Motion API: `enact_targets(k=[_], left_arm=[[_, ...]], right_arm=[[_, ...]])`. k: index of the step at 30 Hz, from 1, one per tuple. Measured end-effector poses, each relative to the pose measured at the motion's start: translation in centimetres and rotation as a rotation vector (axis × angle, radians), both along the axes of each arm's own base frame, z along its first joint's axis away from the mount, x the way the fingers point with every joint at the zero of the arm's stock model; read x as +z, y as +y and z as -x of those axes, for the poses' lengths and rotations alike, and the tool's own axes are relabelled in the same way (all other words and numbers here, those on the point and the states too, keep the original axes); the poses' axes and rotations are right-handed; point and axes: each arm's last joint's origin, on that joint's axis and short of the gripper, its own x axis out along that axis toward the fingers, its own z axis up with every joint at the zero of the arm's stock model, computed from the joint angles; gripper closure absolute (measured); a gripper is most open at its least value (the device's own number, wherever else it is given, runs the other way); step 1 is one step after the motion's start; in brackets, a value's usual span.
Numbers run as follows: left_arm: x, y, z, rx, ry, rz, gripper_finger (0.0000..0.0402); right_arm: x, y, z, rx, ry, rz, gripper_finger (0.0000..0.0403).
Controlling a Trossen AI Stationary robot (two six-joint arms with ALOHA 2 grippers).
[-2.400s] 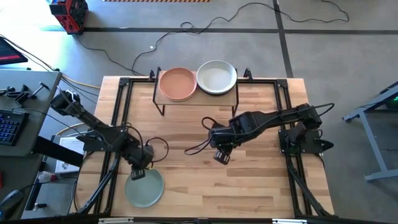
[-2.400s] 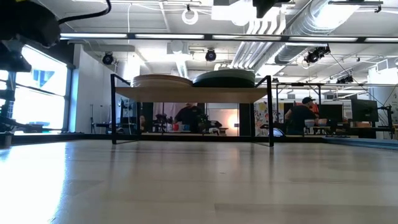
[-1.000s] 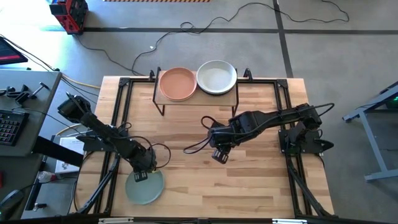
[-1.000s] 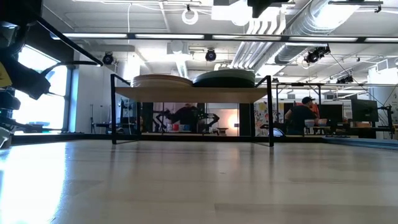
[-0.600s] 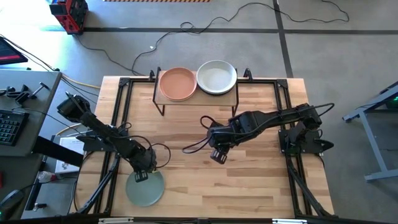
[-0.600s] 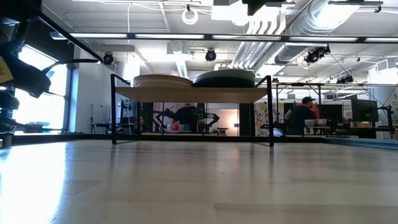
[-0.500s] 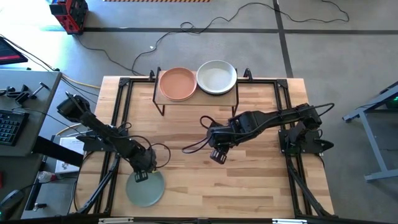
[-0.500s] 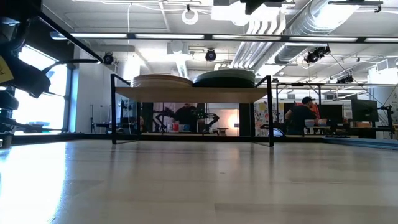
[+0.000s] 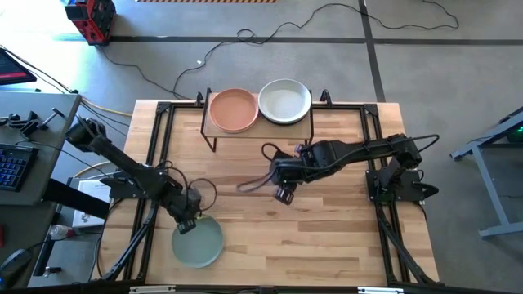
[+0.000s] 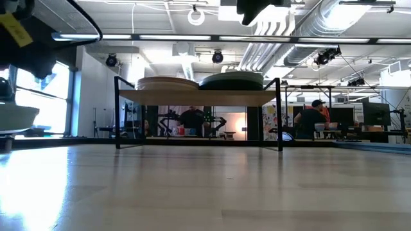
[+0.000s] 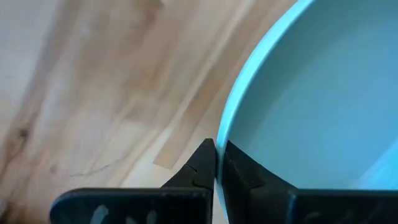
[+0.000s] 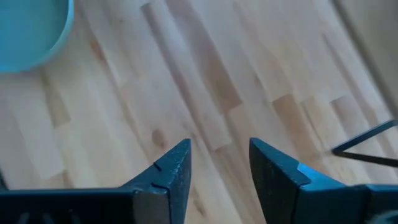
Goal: Place and stack plates onto a shelf
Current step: Stack the light blue plate on top of the orange plate
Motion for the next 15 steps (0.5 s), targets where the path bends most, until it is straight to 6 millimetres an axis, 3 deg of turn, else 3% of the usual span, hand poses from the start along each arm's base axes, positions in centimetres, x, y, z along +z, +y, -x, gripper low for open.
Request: enact_targets(k=[6,15], left_arm=[[1.5,1.5,0.1,0.277,-0.12,-0.061,0.0401],[3.0,4.1,-0.3,0.739,-0.332,-0.161,0.0401]], right_arm=[[0.1,-2.5,-0.6,-0.076,-0.027,0.005,0.0237],[0.3,-6.9,-1.4,-0.138,-0.075,0.029,0.0234]])
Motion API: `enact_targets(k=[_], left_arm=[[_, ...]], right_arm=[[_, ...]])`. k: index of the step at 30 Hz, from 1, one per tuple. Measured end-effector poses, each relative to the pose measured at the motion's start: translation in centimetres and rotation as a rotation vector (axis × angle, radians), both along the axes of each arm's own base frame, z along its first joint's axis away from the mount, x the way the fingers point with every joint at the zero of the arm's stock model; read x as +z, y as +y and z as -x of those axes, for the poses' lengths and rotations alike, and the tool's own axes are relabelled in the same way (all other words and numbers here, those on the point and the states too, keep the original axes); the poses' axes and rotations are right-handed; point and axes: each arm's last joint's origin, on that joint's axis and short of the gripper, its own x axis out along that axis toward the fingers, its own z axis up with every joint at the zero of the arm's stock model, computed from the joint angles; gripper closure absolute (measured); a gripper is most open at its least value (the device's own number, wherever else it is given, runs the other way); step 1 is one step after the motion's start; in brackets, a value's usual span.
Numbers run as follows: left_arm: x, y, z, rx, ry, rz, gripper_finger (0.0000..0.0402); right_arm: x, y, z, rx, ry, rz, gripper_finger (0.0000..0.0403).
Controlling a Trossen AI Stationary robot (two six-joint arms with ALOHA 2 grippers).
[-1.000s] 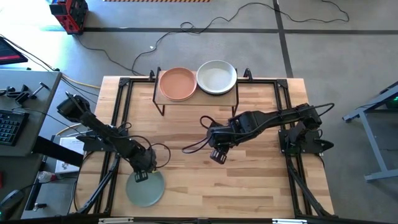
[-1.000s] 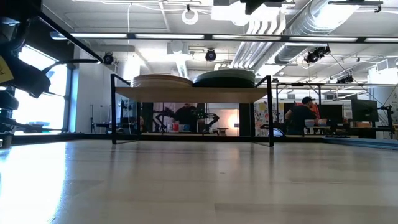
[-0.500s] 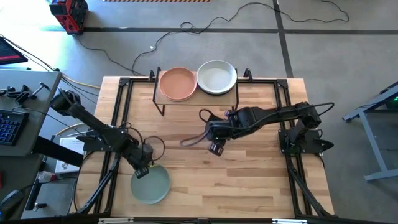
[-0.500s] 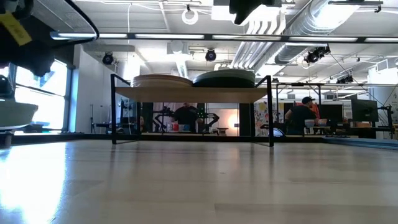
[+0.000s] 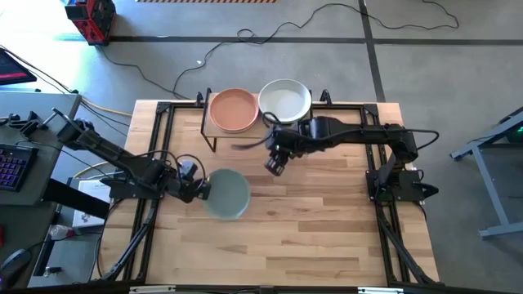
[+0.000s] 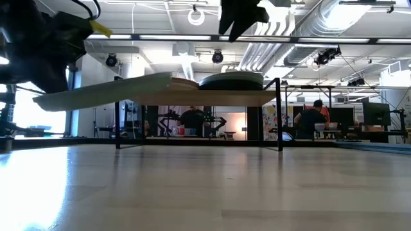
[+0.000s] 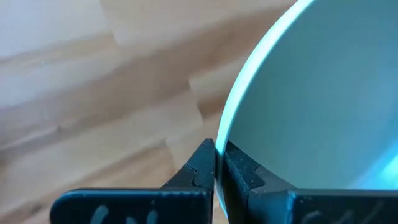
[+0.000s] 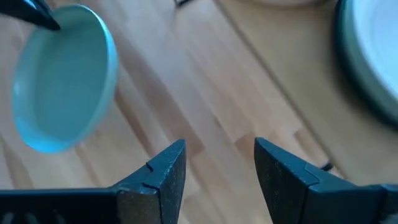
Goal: Place and stack plates onto a shelf
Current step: Stack the light blue plate on top of the orange plate
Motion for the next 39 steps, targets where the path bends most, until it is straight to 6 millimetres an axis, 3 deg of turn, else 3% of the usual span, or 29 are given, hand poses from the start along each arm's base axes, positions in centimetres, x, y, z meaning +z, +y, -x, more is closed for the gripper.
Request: enact_targets(k=[7,21,39], left_arm=[[0.7,1.4,-1.0,0.081,-0.044,-0.035,0.0401],[6.5,6.0,-2.3,0.095,-0.009,-0.208,0.0401],[14.7,14.3,-0.7,0.23,0.01,-0.446,0.0401]], right_arm=[[0.6,-2.5,-0.9,0.045,-0.092,0.036,0.024],[1.9,-7.1,-2.0,0.102,-0.247,0.19,0.0242],[2.3,-11.7,-1.1,0.099,-0.221,0.33,0.0242]])
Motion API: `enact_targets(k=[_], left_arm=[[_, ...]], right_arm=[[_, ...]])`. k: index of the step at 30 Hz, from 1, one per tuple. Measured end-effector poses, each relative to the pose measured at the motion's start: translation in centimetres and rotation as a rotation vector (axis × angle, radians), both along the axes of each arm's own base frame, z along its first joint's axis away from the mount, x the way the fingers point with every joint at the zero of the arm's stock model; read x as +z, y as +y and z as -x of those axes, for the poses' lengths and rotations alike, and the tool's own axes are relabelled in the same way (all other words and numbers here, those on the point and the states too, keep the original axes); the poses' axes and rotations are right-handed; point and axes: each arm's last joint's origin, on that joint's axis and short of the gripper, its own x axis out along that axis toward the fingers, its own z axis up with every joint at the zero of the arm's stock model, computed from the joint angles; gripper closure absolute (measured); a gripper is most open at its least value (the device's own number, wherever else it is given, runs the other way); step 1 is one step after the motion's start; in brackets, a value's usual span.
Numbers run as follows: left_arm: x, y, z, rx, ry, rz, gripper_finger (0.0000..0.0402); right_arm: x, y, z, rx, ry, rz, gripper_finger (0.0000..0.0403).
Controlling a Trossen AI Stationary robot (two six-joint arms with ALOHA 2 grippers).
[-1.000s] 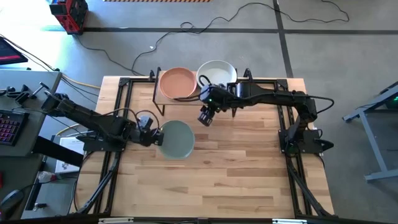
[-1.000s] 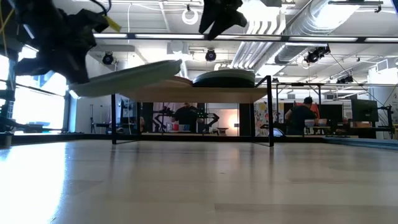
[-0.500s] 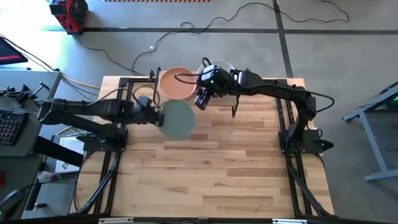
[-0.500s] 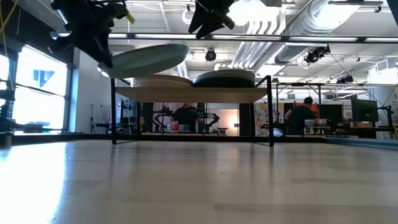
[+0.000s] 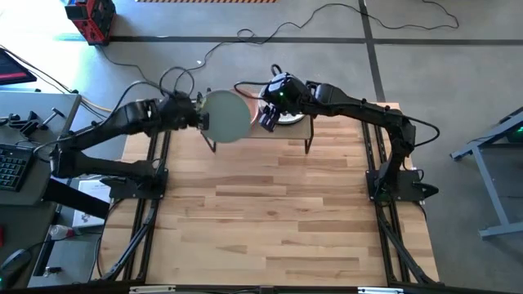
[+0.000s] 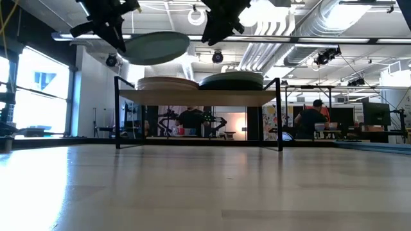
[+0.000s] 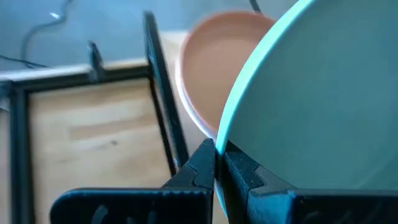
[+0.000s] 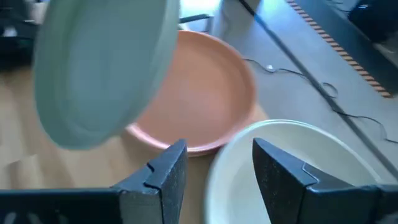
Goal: Place and stack plates onto a shelf
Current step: Stack the light blue plate on top of the orange plate
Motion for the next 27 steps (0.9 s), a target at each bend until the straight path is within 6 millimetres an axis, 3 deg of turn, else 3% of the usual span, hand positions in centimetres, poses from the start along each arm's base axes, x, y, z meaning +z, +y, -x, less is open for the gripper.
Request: enact_targets(k=[13,21,27], left_arm=[[1.1,6.0,-0.8,0.072,0.065,0.017,0.0401],[1.5,10.0,-1.6,0.029,0.041,0.126,0.0401],[0.6,11.5,-1.8,0.017,0.026,0.215,0.0401]], right_arm=[[0.0,-3.4,1.3,-0.127,0.011,0.03,0.0242],[-0.2,-3.8,1.7,-0.136,0.04,0.018,0.0242],[-0.5,-3.6,1.9,-0.134,0.082,0.004,0.0242]])
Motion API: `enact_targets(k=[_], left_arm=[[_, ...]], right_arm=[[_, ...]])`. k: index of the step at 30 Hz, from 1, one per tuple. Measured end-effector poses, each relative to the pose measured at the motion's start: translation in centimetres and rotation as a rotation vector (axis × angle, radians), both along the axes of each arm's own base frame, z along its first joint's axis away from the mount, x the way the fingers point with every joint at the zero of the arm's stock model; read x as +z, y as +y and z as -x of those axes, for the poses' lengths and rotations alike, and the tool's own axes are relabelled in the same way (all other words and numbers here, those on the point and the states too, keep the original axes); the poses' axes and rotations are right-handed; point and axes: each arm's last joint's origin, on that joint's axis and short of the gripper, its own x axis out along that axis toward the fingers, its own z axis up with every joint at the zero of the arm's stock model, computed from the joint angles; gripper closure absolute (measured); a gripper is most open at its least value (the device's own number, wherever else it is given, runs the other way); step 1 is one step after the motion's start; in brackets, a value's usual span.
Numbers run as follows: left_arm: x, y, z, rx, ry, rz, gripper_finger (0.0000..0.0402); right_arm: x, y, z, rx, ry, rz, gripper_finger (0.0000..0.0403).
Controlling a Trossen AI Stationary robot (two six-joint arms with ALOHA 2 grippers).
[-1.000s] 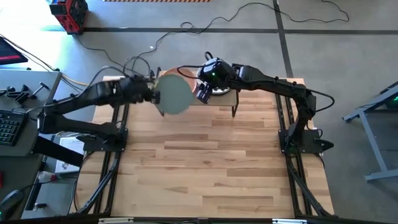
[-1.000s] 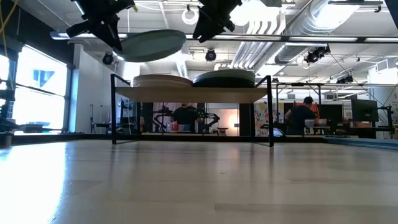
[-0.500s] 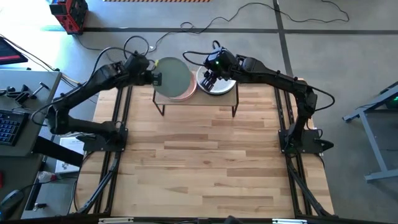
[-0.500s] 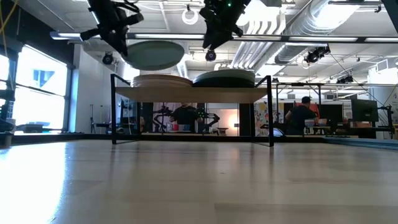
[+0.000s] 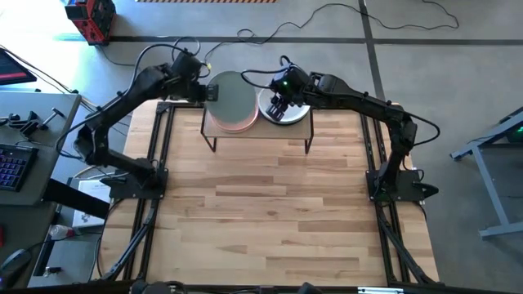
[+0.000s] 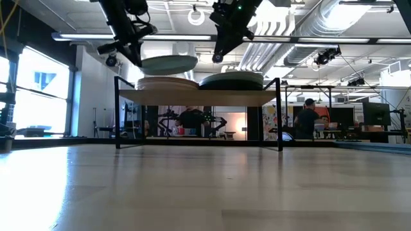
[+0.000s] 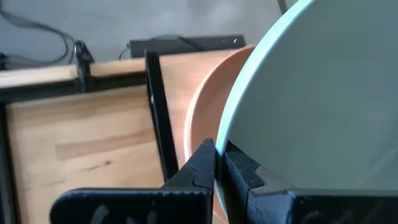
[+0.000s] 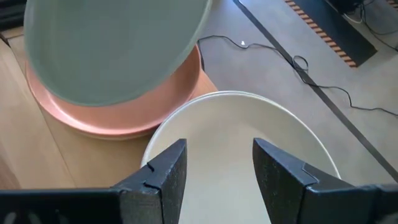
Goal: Place and stack plates onto a shelf
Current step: Stack the light blue plate on top of the orange plate
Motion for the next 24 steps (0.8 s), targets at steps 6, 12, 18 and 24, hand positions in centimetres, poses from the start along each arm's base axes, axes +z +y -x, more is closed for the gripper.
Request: enact_targets(k=[6,12,18,24], left_arm=[[-1.7,1.2,-0.1,0.016,0.072,0.086,0.0401],[-2.8,2.0,-0.8,-0.007,0.065,0.138,0.0401],[-3.5,2.3,-1.2,-0.009,0.075,0.16,0.0401],[-3.5,2.4,-1.2,-0.006,0.076,0.159,0.0401]], right_arm=[[-0.2,0.1,0.1,-0.004,0.019,-0.012,0.0242],[-0.2,0.1,0.2,-0.005,0.019,-0.013,0.0242],[-0.2,0.1,0.2,-0.005,0.024,-0.016,0.0242],[-0.4,0.2,0.4,-0.005,0.054,-0.028,0.0242]])
